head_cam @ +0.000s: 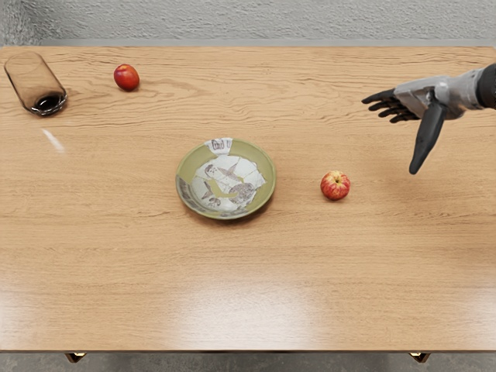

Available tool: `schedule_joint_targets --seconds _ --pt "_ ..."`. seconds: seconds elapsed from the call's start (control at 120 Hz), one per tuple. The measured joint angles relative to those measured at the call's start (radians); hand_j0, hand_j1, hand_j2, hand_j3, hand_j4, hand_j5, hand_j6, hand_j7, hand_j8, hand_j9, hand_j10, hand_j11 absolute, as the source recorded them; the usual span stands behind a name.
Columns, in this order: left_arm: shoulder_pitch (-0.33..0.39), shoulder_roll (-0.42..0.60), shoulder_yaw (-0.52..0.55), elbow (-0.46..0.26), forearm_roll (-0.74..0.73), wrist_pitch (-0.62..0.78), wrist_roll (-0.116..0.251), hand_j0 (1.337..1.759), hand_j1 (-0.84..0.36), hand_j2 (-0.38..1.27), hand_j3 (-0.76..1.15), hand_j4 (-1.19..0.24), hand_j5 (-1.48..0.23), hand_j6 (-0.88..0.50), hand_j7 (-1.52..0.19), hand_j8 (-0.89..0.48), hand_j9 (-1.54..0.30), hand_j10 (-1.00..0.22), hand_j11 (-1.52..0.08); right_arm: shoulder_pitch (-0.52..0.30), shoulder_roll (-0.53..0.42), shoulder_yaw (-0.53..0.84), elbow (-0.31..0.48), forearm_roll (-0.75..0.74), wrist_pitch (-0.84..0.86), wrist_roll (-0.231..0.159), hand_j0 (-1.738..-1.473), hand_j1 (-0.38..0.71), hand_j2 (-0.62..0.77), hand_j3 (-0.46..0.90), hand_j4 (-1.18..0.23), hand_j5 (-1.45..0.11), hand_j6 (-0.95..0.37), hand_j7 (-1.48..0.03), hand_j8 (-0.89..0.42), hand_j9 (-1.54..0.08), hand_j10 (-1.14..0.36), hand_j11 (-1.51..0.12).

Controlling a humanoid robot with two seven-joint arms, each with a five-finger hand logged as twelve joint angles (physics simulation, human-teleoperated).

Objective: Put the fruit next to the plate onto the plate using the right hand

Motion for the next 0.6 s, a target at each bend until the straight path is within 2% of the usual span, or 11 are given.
schedule_joint_targets --seconds 0.142,0.175,0.242,0.292,0.433,0.542,0.6 --pt "0.0 0.0 0.0 0.0 0.0 0.0 0.0 1.658 0.35 0.0 0.0 0.0 0.0 0.0 0.0 0.0 0.0 0.0 0.0 0.01 0.021 -0.003 0.003 -0.013 0.0 -0.013 -1.658 -0.35 0.0 0.0 0.0 0.0 0.0 0.0 0.0 0.0 0.0 0.0" --pt "0.0 0.0 0.0 0.0 0.0 0.0 0.0 1.658 0.35 0.0 0.0 0.0 0.0 0.0 0.0 0.0 0.0 0.0 0.0 0.02 0.034 -0.003 0.004 -0.017 0.0 -0.034 -1.658 -0.35 0.0 0.0 0.0 0.0 0.0 0.0 0.0 0.0 0.0 0.0" --pt "0.0 0.0 0.0 0.0 0.0 0.0 0.0 1.658 0.35 0.0 0.0 0.0 0.0 0.0 0.0 0.0 0.0 0.0 0.0 0.049 0.062 0.0 0.008 -0.02 0.0 -0.105 -1.658 -0.35 0.0 0.0 0.0 0.0 0.0 0.0 0.0 0.0 0.0 0.0" --pt "0.0 0.0 0.0 0.0 0.0 0.0 0.0 1.658 0.35 0.0 0.0 0.0 0.0 0.0 0.0 0.0 0.0 0.0 0.0 0.072 0.072 0.003 0.027 -0.021 0.0 -0.137 -1.658 -0.35 0.0 0.0 0.0 0.0 0.0 0.0 0.0 0.0 0.0 0.0" --pt "0.0 0.0 0.0 0.0 0.0 0.0 0.0 1.658 0.35 0.0 0.0 0.0 0.0 0.0 0.0 0.0 0.0 0.0 0.0 0.104 0.047 0.011 0.158 -0.044 0.0 -0.176 -1.658 -0.35 0.0 0.0 0.0 0.0 0.0 0.0 0.0 0.0 0.0 0.0" --pt "0.0 0.0 0.0 0.0 0.0 0.0 0.0 1.658 0.35 0.0 0.0 0.0 0.0 0.0 0.0 0.0 0.0 0.0 0.0 0.107 0.008 0.018 0.325 -0.106 0.0 -0.185 -1.658 -0.35 0.0 0.0 0.0 0.0 0.0 0.0 0.0 0.0 0.0 0.0" --pt "0.0 0.0 0.0 0.0 0.0 0.0 0.0 1.658 0.35 0.0 0.0 0.0 0.0 0.0 0.0 0.0 0.0 0.0 0.0 0.1 -0.002 0.016 0.389 -0.146 0.0 -0.187 -1.658 -0.35 0.0 0.0 0.0 0.0 0.0 0.0 0.0 0.0 0.0 0.0"
